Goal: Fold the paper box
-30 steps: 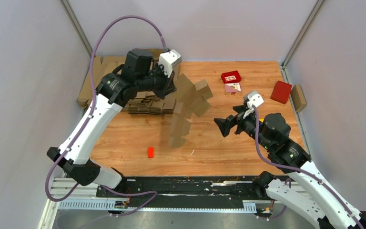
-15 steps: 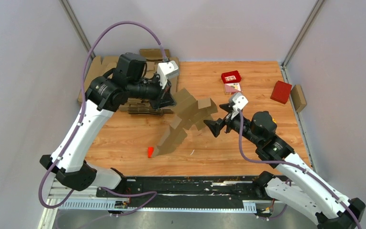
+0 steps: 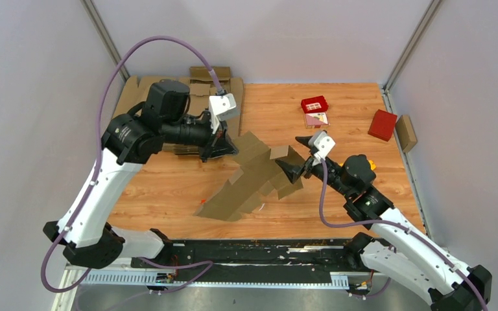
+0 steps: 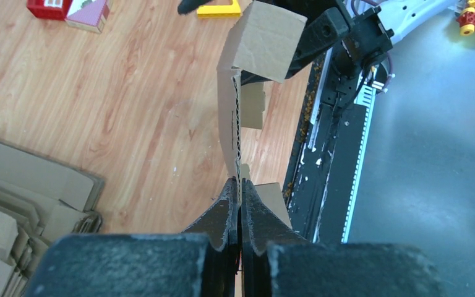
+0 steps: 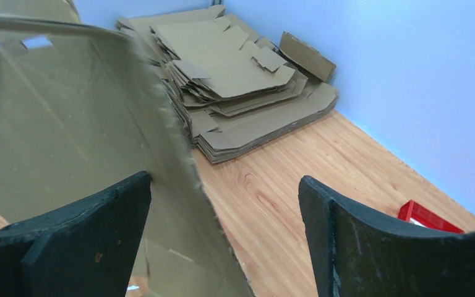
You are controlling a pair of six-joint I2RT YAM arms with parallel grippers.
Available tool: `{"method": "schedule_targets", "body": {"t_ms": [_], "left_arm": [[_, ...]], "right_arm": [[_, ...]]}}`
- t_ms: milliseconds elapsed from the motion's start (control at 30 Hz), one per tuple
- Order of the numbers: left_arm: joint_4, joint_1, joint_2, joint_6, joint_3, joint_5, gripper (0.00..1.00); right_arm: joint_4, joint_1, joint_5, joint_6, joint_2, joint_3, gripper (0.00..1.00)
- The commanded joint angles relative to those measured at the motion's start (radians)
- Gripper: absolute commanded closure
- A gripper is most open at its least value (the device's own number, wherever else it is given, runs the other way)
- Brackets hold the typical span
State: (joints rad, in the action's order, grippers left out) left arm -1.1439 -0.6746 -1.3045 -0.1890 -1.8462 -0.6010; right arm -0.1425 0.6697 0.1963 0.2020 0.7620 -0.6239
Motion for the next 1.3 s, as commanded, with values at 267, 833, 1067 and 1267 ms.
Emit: {"method": "schedule_targets", "body": {"t_ms": [267, 833, 1067, 1267], "left_arm": [[0.170, -0.006, 0.063, 0.043, 0.082, 0.242, 0.59], [0.847, 0.198, 0.355, 0.508, 0.859, 0.450, 0.00], [1.304, 0.198, 0.424, 0.678, 1.236, 0.441, 0.00], [1.664, 0.199, 0.380, 0.694, 1.427, 0.365, 0.00]], "right_arm": [[-0.057, -0.009, 0.194, -0.086, 0.007, -0.003, 0.92], [-0.020, -0.009, -0.282, -0.327, -0.123, 0.170, 1.00], [0.064, -0.010, -0.259, -0.353, -0.206, 0.129, 1.00], [0.164, -0.010, -0.194, -0.351, -0.287, 0.082, 1.00]]}}
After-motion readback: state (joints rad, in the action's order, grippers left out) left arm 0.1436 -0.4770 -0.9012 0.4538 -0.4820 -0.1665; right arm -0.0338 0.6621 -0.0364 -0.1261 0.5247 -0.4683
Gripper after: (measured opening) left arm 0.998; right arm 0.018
